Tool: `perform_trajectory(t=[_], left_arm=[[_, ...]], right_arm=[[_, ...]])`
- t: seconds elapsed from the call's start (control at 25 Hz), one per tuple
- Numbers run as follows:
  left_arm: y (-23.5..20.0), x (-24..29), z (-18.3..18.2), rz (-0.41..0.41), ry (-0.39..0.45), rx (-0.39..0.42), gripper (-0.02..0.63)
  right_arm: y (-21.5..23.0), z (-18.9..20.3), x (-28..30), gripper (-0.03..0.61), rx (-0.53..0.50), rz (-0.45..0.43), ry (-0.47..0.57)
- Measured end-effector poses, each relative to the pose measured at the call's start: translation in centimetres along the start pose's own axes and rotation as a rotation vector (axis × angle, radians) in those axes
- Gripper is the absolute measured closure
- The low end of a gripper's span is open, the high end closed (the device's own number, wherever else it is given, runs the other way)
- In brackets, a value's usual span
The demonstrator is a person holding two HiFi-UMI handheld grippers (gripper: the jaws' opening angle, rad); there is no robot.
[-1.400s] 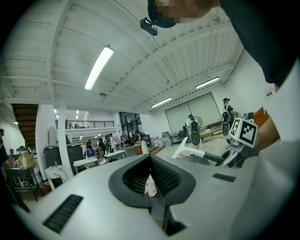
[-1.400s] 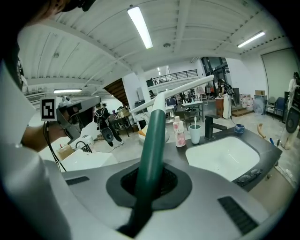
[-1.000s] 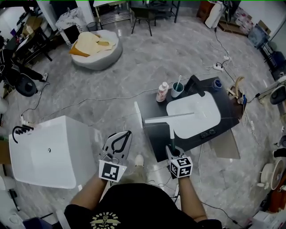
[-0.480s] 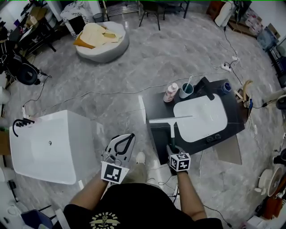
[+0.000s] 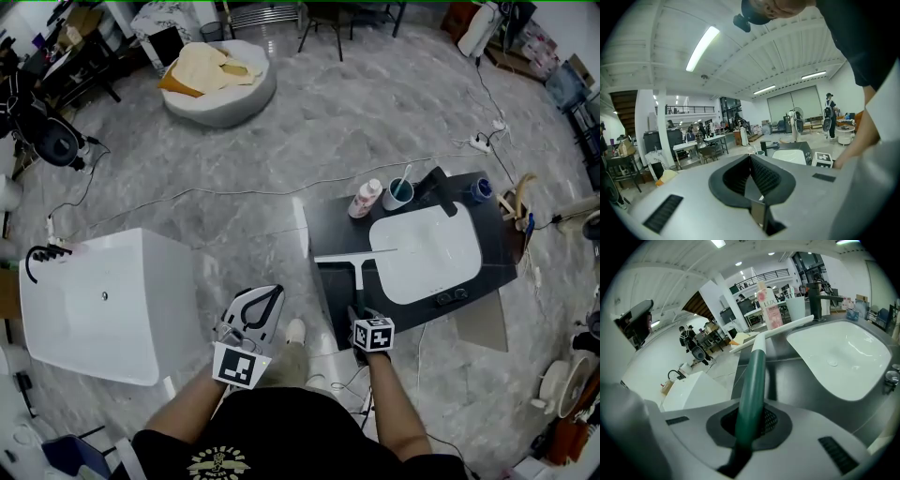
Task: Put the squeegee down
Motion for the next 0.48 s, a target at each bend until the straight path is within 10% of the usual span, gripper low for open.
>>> perform_trajectory(t=[0.36, 0.48], left_arm=[[0.9, -0.7, 0.2, 0.005, 0.008, -0.001, 0.592], [1.5, -1.3, 0.0, 0.005, 0.012, -0.012, 0.592]], right_arm=[[-0.3, 0.7, 1.0, 0.547, -0.086, 0.102, -0.079], [-1.1, 0.8, 0.3, 0.441, -0.16, 0.141, -0.086]])
Point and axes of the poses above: the fingertips, and each gripper's own axes: x forward along the fingers, y to its right, z out of its underside, the point moved 10 cm from there along -x, backward along the fingers, and after that the axes turned 14 degrees about z, right-handed, at the moved point
